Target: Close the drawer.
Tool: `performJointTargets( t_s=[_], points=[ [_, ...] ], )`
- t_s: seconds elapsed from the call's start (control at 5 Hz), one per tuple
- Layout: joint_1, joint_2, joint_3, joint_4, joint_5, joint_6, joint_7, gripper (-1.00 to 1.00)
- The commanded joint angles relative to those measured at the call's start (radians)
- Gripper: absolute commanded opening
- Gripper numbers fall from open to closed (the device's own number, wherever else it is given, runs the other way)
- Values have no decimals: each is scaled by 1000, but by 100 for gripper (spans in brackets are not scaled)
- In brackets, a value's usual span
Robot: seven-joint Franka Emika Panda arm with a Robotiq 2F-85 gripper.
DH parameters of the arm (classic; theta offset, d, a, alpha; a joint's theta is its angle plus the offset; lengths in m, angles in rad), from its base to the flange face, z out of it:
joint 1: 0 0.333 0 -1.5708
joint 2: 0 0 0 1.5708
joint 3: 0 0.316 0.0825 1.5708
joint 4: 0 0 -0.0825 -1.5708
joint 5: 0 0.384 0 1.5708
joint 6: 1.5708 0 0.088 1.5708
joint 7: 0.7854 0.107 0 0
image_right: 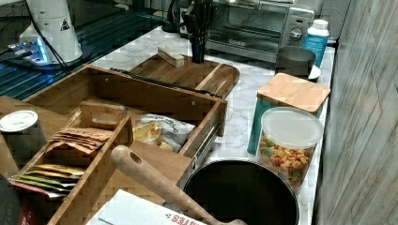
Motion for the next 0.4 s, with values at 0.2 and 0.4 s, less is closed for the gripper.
performJointTargets(
  t_s=[0.2, 0.4],
  points=[
    [24, 49, 34, -24, -26, 1, -30, -100],
    [10, 84, 20, -45, -50, 68, -40, -100]
  ],
)
